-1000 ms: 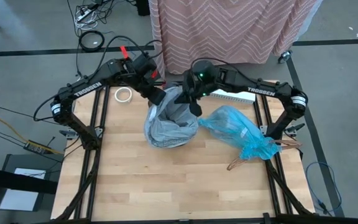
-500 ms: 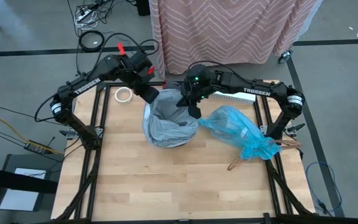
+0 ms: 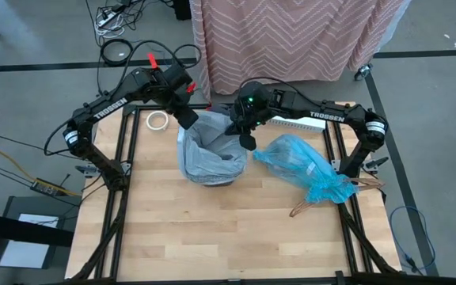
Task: Place trash/remove bag and relplace
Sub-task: Insert the new gray trash bag into the bin
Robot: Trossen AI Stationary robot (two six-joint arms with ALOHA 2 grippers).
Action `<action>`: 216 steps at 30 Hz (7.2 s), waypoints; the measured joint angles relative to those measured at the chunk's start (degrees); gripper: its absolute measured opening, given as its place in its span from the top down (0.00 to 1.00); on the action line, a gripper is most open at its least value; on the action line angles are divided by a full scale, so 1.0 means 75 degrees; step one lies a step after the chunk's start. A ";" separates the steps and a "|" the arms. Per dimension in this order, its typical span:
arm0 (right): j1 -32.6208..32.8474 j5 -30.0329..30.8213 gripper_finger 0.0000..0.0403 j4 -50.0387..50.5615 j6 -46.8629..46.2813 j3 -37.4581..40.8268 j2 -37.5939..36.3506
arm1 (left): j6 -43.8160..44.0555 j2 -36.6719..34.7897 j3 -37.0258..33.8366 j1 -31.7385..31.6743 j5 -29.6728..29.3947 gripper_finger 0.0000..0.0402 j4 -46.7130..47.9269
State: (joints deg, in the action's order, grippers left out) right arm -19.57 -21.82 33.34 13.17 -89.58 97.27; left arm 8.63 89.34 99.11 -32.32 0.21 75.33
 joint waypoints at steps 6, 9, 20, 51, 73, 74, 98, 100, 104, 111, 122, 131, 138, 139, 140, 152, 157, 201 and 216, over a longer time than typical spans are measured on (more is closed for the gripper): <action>0.0000 0.0125 1.00 -0.0003 -0.0006 0.0000 0.0000 | -0.0133 0.0067 0.0000 0.0026 -0.0029 0.98 -0.0418; -0.0006 0.0175 1.00 -0.0005 -0.0008 0.0000 0.0000 | -0.0114 0.0118 -0.0251 0.0058 0.0029 0.98 -0.0681; -0.0035 0.0171 1.00 -0.0005 0.0059 -0.0003 -0.0161 | -0.0115 0.0125 -0.1478 0.0135 0.0178 0.98 -0.0983; -0.0557 0.1244 1.00 0.1014 -0.0001 -0.0012 -0.1131 | -0.0568 0.0121 -0.2052 0.0050 0.2325 0.88 -0.3029; -0.0562 0.1249 1.00 0.1380 -0.0425 -0.0012 -0.1128 | -0.0323 -0.0085 -0.1451 -0.0977 0.2813 0.46 -0.2959; -0.0562 0.1249 1.00 0.1453 -0.0427 -0.0012 -0.1128 | -0.0282 -0.0085 -0.1443 -0.1061 0.2977 0.46 -0.2963; -0.0560 0.1241 1.00 0.1520 -0.0400 -0.0009 -0.1125 | 0.1232 -0.0063 -0.4538 -0.0966 0.3969 0.46 -0.5704; -0.0560 0.1239 1.00 0.1518 -0.0399 -0.0009 -0.1125 | 0.1435 -0.0087 -0.4762 -0.0928 0.4016 0.46 -0.6189; -0.0560 0.1239 1.00 0.1518 -0.0399 -0.0009 -0.1125 | 0.1791 -0.0087 -0.5096 -0.0800 0.4195 0.46 -0.7020; -0.0560 0.1239 1.00 0.1518 -0.0399 -0.0009 -0.1125 | 0.2532 -0.0073 -0.5393 -0.0682 0.4151 0.46 -0.8032; -0.0551 0.1241 1.00 0.1815 -0.0402 -0.0006 -0.1124 | 0.3382 -0.0070 -0.5400 -0.1492 0.4936 0.45 -0.8390; -0.0551 0.1244 1.00 0.2099 -0.0396 -0.0006 -0.1122 | 0.3595 -0.0074 -0.5399 -0.1645 0.8207 0.45 -0.8723; -0.0551 0.1244 1.00 0.2095 -0.0396 -0.0006 -0.1122 | 0.2706 -0.0076 -0.5394 -0.1841 0.7973 0.45 -0.8582; -0.0551 0.1244 1.00 0.2098 -0.0396 -0.0006 -0.1122 | 0.2500 -0.0076 -0.5394 -0.1850 0.7659 0.45 -0.8504; -0.0551 0.1244 1.00 0.2096 -0.0398 -0.0006 -0.1122 | 0.2306 -0.0076 -0.5394 -0.1868 0.7372 0.45 -0.8422; -0.0551 0.1340 1.00 0.2280 -0.0672 -0.0006 -0.1122 | 0.0875 0.0009 -0.5388 -0.2354 0.7253 0.45 -0.6927; -0.0551 0.1399 1.00 0.2428 -0.0749 -0.0006 -0.1122 | 0.0962 0.0009 -0.5388 -0.2573 0.8729 0.45 -0.6600; 0.0181 0.2534 1.00 -0.0136 -0.5366 0.4581 -0.5093 | 0.7546 -0.7213 -0.8210 -0.2344 0.5172 1.00 -0.7929; 0.0813 0.2809 1.00 -0.0154 -0.5415 0.4607 -0.4599 | 0.9856 -0.6852 -0.9912 0.0931 0.2748 1.00 -1.1165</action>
State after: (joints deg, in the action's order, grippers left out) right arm -13.47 -0.76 32.19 -27.44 -55.02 62.78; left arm 82.55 37.95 24.77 -25.33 20.82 -8.40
